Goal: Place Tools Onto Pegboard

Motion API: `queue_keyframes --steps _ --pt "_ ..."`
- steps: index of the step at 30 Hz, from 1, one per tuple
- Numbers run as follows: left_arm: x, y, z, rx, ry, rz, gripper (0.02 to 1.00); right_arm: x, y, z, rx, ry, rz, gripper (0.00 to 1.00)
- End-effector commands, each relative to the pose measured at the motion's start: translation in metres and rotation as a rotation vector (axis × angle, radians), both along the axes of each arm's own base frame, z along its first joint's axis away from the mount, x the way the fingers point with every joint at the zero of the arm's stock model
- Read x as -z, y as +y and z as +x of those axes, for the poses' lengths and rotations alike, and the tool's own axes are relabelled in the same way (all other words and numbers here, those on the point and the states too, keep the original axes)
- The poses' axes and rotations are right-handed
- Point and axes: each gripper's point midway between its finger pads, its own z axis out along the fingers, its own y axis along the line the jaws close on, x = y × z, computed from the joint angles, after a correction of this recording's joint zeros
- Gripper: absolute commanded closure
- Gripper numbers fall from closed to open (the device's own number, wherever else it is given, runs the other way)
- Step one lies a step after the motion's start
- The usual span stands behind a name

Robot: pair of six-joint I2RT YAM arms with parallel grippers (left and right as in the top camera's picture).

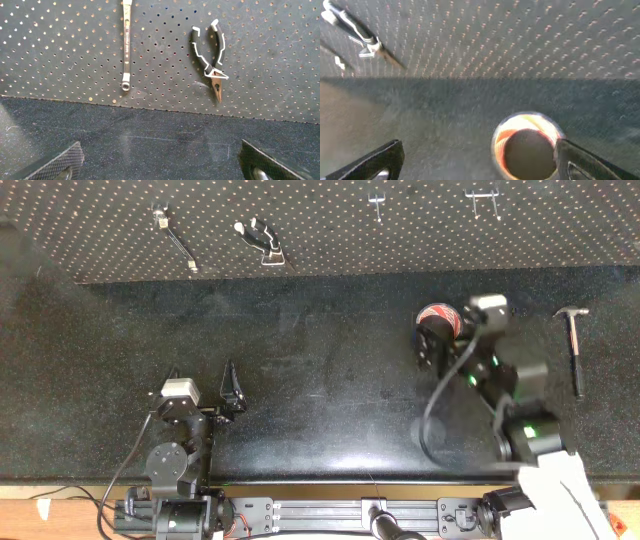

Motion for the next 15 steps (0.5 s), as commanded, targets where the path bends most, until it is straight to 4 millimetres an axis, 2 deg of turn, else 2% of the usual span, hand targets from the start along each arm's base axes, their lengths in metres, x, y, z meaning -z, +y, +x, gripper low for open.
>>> queue_keyframes --steps 1,7,15 --pt "0.0 -0.001 -0.001 0.011 -0.004 0.015 0.023 0.007 0.024 0.019 -0.061 0.202 -0.009 0.025" --pt "0.0 -0.001 -0.001 0.011 -0.004 0.015 0.023 0.036 0.024 0.03 -0.057 0.481 -0.104 0.025" --pt "-0.001 -0.001 -0.001 0.011 -0.004 0.015 0.023 0.066 0.021 0.038 -0.052 0.673 -0.192 0.025"
